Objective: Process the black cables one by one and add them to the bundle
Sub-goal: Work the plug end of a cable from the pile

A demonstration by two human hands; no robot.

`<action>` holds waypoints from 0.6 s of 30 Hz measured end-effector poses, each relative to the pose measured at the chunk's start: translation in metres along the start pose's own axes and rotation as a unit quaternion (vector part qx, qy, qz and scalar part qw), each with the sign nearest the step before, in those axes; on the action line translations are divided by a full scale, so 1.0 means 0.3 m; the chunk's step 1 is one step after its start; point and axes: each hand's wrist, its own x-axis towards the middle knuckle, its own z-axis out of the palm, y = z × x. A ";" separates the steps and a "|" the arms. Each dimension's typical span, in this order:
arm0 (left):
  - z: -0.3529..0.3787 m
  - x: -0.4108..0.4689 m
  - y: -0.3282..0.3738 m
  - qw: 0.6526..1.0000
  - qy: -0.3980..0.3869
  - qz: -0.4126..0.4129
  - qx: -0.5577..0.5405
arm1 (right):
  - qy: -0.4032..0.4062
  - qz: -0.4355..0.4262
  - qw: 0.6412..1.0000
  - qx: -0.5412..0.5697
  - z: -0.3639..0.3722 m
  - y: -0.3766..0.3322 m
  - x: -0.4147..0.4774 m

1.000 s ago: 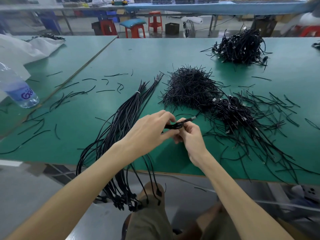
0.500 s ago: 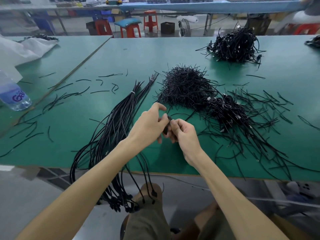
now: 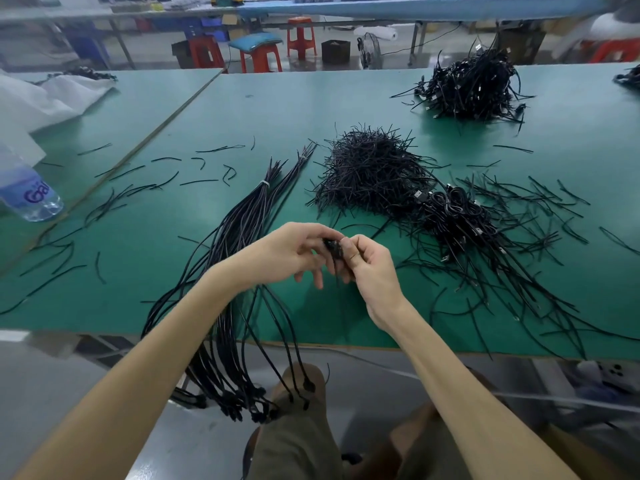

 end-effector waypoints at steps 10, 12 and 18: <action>0.071 0.023 0.015 0.939 0.146 -0.077 0.303 | -0.003 0.006 0.999 -0.038 0.004 0.010 -0.006; 0.076 0.026 0.015 0.933 0.152 -0.078 0.316 | -0.004 0.007 0.999 -0.043 0.002 0.009 -0.008; 0.029 0.026 0.028 0.970 0.077 -0.185 0.139 | -0.020 0.002 0.997 -0.073 0.017 -0.002 -0.015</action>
